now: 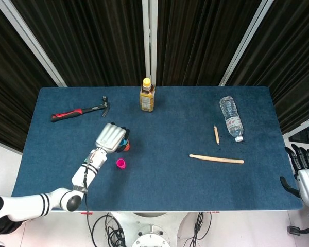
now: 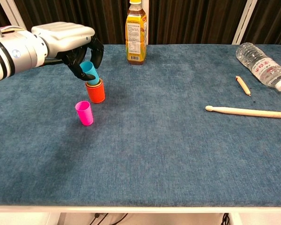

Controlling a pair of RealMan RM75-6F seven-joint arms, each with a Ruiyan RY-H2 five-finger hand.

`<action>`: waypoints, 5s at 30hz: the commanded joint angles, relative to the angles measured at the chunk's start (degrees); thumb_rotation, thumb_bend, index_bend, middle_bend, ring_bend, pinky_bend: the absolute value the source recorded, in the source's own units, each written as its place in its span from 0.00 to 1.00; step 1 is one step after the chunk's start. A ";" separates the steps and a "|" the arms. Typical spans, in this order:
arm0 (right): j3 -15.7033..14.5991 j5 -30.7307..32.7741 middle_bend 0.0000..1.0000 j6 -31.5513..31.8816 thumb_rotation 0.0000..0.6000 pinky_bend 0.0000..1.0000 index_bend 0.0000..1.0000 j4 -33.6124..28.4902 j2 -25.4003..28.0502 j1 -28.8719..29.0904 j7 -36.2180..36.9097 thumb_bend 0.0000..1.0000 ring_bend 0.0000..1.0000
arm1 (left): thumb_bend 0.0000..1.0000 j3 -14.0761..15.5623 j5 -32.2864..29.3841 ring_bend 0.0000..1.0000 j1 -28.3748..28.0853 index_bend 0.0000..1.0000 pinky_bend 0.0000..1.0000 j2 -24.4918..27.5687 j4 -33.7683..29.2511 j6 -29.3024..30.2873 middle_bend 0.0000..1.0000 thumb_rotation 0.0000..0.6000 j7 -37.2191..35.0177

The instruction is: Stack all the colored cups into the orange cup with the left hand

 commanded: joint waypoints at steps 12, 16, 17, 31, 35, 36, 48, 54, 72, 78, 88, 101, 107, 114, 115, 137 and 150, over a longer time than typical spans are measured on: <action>0.12 0.33 0.00 -0.24 1.00 0.00 0.00 -0.10 0.00 0.11 -0.25 0.28 0.00 | 0.23 0.15 0.78 0.34 0.19 0.24 0.32 -0.36 -0.02 0.96 0.30 1.00 -0.98; 0.17 0.23 0.00 -0.49 1.00 0.00 0.00 -0.34 0.04 0.36 -0.57 0.28 0.00 | 0.23 0.24 1.14 0.34 0.79 0.24 0.32 1.42 -2.89 2.38 0.30 1.00 -0.09; 0.17 0.18 0.00 -0.59 1.00 0.00 0.00 -0.41 0.03 0.44 -0.66 0.28 0.00 | 0.23 0.34 1.34 0.34 1.02 0.24 0.32 1.97 -3.86 2.96 0.30 1.00 0.31; 0.17 -1.50 0.00 0.54 1.00 0.00 0.00 -2.44 0.61 0.71 -2.19 0.28 0.00 | 0.21 8.15 0.79 0.34 8.08 0.33 0.31 12.14 -27.21 13.31 0.33 1.00 13.03; 0.05 -1.26 0.00 0.47 1.00 0.00 0.00 -2.72 0.46 0.59 -2.61 0.28 0.00 | 0.21 10.45 2.53 0.34 8.92 0.33 0.32 10.70 -26.18 13.01 0.33 1.00 13.74; 0.00 -1.21 0.00 0.46 1.00 0.00 0.00 -2.75 0.36 0.54 -2.79 0.28 0.00 | 0.21 10.80 3.07 0.34 8.96 0.33 0.32 9.82 -24.98 12.64 0.33 1.00 13.71; -0.08 -0.58 0.00 0.68 1.00 0.00 0.00 -2.84 0.62 0.08 -3.52 0.28 0.00 | 0.21 9.90 4.46 0.34 8.77 0.30 0.32 3.37 -14.88 9.77 0.32 1.00 10.96; -0.12 -0.13 0.00 -0.27 1.00 0.00 0.00 -2.09 0.13 0.39 -2.93 0.28 0.00 | 0.21 9.79 3.91 0.34 8.03 0.33 0.32 1.45 -11.97 7.09 0.33 1.00 11.08; -0.21 1.02 0.00 -1.43 1.00 0.00 0.00 0.09 0.25 0.30 -0.26 0.28 0.00 | 0.26 8.67 3.17 0.52 6.50 0.45 0.46 -2.23 -7.28 4.05 0.45 1.00 11.40; -0.20 1.02 0.00 -1.40 1.00 0.00 0.00 0.32 0.31 0.26 0.08 0.28 0.00 | 0.30 8.25 3.67 0.56 6.61 0.51 0.50 -2.64 -6.05 4.29 0.51 1.00 10.59; -0.12 1.16 0.00 -1.61 1.00 0.00 0.00 -0.07 0.38 0.38 -0.42 0.28 0.00 | 0.31 7.72 5.64 0.58 6.78 0.53 0.52 0.23 -10.83 5.90 0.53 1.00 11.18; -0.21 0.58 0.00 -1.74 1.00 0.00 0.00 -1.10 0.38 0.72 -1.52 0.28 0.00 | 0.31 1.53 2.91 0.58 5.20 0.53 0.52 5.10 -15.49 7.67 0.53 1.00 10.64; -0.22 0.63 0.00 -1.77 1.00 0.00 0.00 -1.57 0.49 0.75 -1.91 0.28 0.00 | 0.31 -0.45 -0.36 0.58 2.85 0.52 0.52 1.43 -8.02 3.95 0.52 1.00 7.30; 0.02 1.44 0.00 -2.06 1.00 0.00 0.00 -1.28 0.77 0.74 -1.46 0.28 0.00 | 0.31 -1.19 -1.93 0.58 1.66 0.52 0.52 -0.50 -2.41 2.27 0.52 1.00 5.18; 0.10 1.55 0.00 -2.15 1.00 0.00 0.00 -1.19 0.74 0.80 -1.32 0.28 0.00 | 0.31 -1.24 -2.07 0.58 1.55 0.52 0.52 -0.69 -1.92 2.09 0.52 1.00 4.85; 0.08 1.63 0.00 -2.28 1.00 0.00 0.00 -0.27 0.48 0.82 -0.42 0.28 0.00 | 0.23 0.31 0.53 0.38 1.73 0.26 0.40 -1.24 -0.58 4.27 0.33 1.00 3.48; 0.39 -0.82 0.00 0.99 1.00 0.00 0.00 2.39 -1.67 0.52 -0.72 0.27 0.00 | 0.11 16.97 23.52 0.05 26.00 0.16 0.14 12.45 -3.66 34.83 0.13 1.00 -11.34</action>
